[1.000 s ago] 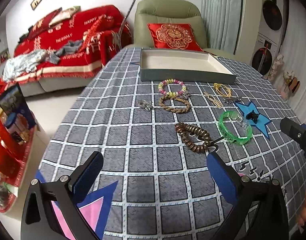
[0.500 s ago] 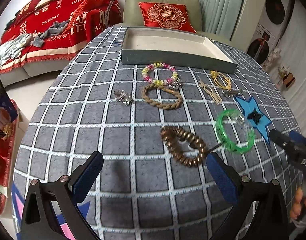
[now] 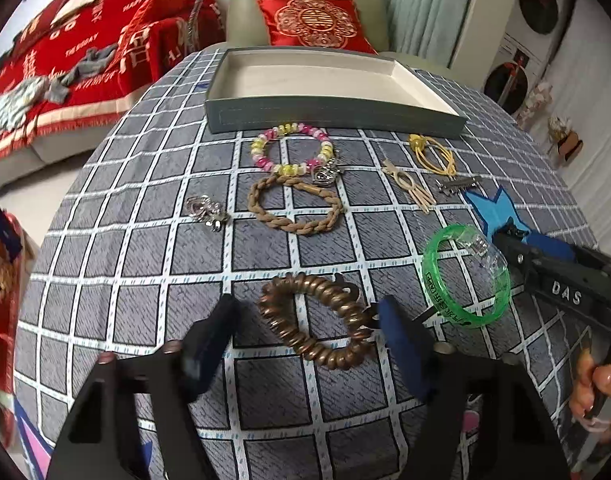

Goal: Organize jewelry
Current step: 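Grasp the brown wooden bead bracelet with the left gripper while the right gripper grasps the black hair clip, then carry the bead bracelet into the tray and open the left gripper while the right gripper drops the clip there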

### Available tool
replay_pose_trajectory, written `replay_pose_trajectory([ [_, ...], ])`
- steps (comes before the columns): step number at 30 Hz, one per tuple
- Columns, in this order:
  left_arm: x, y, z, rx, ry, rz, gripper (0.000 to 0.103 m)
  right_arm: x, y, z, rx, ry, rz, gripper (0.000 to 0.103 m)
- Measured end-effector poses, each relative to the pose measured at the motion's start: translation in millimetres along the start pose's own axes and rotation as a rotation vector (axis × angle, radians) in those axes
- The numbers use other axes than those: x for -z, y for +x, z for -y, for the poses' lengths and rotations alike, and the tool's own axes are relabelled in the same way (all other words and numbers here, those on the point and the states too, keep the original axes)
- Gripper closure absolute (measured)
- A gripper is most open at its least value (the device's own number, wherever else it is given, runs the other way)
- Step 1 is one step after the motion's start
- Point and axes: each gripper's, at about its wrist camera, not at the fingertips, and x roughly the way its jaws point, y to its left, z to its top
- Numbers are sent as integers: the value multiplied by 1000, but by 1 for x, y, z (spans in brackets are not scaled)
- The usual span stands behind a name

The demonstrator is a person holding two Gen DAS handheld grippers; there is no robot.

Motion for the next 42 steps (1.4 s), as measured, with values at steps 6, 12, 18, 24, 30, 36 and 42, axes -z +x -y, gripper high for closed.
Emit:
replay_pose_trajectory([
  [6,-3,-1,-1,58,19,20,56,-3,-2,-1,-10,11,12,84],
  [12,-8,-11,-10,135,8,36,67,-4,-8,9,-47,63,23,84],
  [18,-17,-22,-17,163,-4,38,67,-12,-24,9,-81,69,53,84],
  [24,-43,-45,-22,190,12,84,67,-34,-44,6,-142,80,82,84],
  [30,-100,-61,-25,247,16,137,67,-74,-56,0,-190,68,113,84],
  [36,-160,-50,-25,229,27,176,67,-129,-59,-11,-195,21,171,84],
  [42,-214,-17,-29,195,20,198,67,-191,-31,-23,-214,-4,168,84],
])
